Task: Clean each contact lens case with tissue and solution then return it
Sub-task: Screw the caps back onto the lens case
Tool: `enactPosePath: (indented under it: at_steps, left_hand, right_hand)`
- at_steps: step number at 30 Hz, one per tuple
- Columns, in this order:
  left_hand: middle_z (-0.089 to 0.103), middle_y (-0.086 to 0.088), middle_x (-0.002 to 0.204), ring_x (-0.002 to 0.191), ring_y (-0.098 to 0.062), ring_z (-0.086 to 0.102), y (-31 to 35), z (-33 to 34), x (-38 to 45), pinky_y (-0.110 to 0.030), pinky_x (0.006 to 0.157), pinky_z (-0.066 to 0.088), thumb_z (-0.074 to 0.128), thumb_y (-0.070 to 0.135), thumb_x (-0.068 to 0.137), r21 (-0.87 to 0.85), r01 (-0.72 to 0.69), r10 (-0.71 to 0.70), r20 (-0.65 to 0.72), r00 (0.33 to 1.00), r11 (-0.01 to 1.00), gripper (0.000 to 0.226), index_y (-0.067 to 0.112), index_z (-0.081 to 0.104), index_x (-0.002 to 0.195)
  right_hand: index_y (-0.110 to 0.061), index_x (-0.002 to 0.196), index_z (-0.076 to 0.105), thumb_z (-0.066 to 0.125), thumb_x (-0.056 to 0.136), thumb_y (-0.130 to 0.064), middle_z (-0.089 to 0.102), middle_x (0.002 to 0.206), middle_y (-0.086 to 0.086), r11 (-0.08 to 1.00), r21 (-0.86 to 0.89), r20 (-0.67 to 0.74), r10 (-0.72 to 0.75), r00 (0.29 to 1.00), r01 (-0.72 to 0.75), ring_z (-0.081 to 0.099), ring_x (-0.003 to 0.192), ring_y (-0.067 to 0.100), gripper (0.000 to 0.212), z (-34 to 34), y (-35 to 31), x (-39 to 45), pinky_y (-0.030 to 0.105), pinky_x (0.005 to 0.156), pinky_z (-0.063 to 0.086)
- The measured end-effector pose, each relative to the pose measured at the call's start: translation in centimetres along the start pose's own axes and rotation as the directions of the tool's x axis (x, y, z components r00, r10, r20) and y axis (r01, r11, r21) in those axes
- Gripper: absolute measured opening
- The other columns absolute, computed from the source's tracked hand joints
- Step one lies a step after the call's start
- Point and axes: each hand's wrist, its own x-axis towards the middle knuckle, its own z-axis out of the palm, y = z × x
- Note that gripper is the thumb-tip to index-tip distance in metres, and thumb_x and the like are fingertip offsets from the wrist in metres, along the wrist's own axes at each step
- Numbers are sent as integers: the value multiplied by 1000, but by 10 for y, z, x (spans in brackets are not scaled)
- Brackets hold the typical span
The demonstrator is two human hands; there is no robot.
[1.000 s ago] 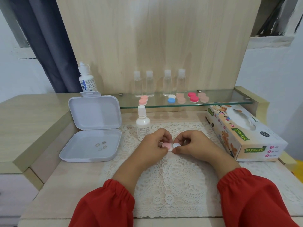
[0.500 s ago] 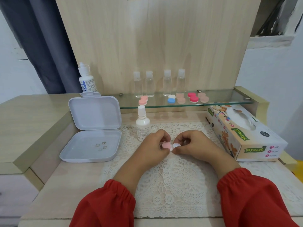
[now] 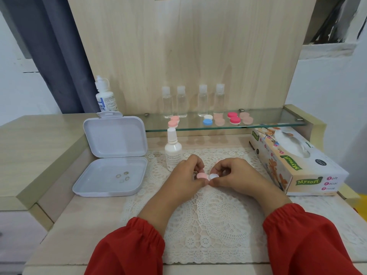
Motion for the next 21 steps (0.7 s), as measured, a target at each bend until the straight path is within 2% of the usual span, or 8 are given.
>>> enactPosePath:
  at_steps: [4, 8, 14, 19, 21]
  left_hand:
    - [57, 7, 102, 92, -4, 53, -1, -2, -1, -7, 73, 40, 70, 12, 80, -10, -20, 20, 18, 1000, 1000, 30, 28, 51, 98]
    - [56, 6, 104, 97, -9, 53, -1, 0, -1, -20, 81, 46, 74, 22, 79, -4, -16, 16, 17, 1000, 1000, 35, 27, 49, 103]
    - [57, 6, 103, 96, -9, 56, -1, 0, 0, -14, 79, 44, 70, 12, 82, -22, -23, 24, 29, 999, 999, 28, 26, 52, 99]
    - [55, 6, 106, 95, -10, 55, 0, 2, 0, -23, 82, 48, 74, 24, 80, 5, -35, 34, 22, 999, 999, 35, 26, 49, 104]
    - [55, 5, 104, 94, -10, 55, 0, 2, 2, -21, 80, 47, 72, 22, 83, 20, -33, 32, 16, 999, 999, 31, 24, 49, 103]
  right_hand:
    - [-25, 77, 73, 85, 67, -26, 69, 75, -6, 1000, 8, 1, -3, 1000, 3, 54, 60, 2, 16, 0, 1, 1, 25, 63, 48]
    - [-24, 79, 73, 85, 67, -26, 70, 77, -4, 1000, -3, -1, -4, 1000, 4, 54, 61, 2, 17, 0, 2, 1, 26, 64, 49]
    - [-25, 78, 73, 85, 66, -27, 70, 77, -4, 1000, 8, 4, -5, 1000, 5, 53, 60, 1, 17, 0, 2, 1, 24, 64, 48]
    - [-25, 78, 72, 85, 66, -29, 66, 72, -9, 1000, 7, 8, -10, 1000, 10, 52, 60, 1, 18, 0, 2, 1, 22, 63, 47]
    - [-25, 78, 72, 85, 67, -29, 66, 73, -9, 1000, 8, 7, -8, 1000, 8, 52, 60, 1, 17, 0, 2, 1, 22, 63, 47]
